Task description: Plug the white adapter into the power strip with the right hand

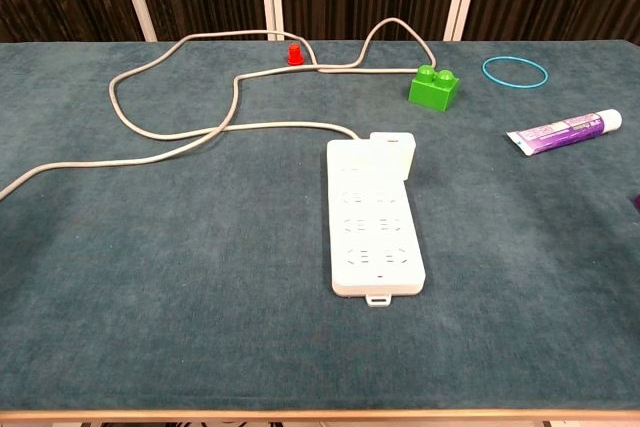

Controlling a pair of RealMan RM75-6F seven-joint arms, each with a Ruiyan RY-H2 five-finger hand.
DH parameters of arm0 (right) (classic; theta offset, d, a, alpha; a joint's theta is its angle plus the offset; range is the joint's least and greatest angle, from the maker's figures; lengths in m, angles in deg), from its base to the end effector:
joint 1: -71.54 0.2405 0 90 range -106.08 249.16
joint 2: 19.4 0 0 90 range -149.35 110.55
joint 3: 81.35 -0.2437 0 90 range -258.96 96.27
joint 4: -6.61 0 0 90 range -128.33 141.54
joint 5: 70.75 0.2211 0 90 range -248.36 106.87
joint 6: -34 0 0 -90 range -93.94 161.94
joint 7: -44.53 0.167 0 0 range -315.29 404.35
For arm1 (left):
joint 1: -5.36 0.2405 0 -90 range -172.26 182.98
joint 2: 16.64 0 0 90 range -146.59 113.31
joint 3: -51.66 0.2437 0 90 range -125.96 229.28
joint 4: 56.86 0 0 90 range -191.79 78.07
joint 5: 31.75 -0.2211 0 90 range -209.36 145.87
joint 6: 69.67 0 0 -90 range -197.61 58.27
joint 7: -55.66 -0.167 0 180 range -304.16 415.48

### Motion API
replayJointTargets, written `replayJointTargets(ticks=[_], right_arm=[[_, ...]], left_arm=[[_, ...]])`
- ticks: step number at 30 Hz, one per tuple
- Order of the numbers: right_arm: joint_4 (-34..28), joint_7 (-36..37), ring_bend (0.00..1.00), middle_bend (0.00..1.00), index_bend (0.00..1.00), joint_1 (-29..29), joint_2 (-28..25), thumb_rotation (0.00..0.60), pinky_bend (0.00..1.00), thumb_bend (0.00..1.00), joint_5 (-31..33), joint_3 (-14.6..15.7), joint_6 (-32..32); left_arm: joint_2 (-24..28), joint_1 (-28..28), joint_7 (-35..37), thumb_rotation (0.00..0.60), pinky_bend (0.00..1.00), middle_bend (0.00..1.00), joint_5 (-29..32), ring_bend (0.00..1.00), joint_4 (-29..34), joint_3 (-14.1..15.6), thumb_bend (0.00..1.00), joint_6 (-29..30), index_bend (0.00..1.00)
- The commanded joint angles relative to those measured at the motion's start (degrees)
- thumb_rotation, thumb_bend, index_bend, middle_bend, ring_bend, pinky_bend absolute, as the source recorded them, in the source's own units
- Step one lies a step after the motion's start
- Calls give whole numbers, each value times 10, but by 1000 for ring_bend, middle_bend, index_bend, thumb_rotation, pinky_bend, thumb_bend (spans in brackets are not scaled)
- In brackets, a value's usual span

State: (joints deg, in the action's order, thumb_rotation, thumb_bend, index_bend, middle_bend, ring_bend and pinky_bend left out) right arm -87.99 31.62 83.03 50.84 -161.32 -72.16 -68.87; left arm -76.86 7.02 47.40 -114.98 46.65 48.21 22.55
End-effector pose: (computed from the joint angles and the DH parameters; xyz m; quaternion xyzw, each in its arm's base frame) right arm -0.2520 -0.1854 0.1227 0.6212 -0.2873 0.4399 0.5814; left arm -0.2904 0.1699 0.1700 -0.5372 -0.3879 -0.3743 0.6488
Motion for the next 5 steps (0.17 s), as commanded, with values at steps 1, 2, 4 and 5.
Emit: replayJointTargets(ticks=[1,2,4,5], right_arm=[[8,-9,126,0,0,-18,-2,600,217,322,10,4,13],[7,-12,126,0,0,-20,-4,600,217,322,11,1,16],[4,-16,126,0,0,-23,-8,600,217,322,14,-5,21],[4,-16,126,0,0,-24,-10,600,217,322,13,-7,22]], left_arm=[[-1,1,8,600,7,0,-4,0,-6,-3,142,7,121],[-2,1,11,600,6,0,-6,0,-9,-4,142,9,121],[-2,1,16,600,7,0,-8,0,-14,-4,142,10,121],[-2,1,16,600,7,0,-8,0,-15,-4,142,9,121]])
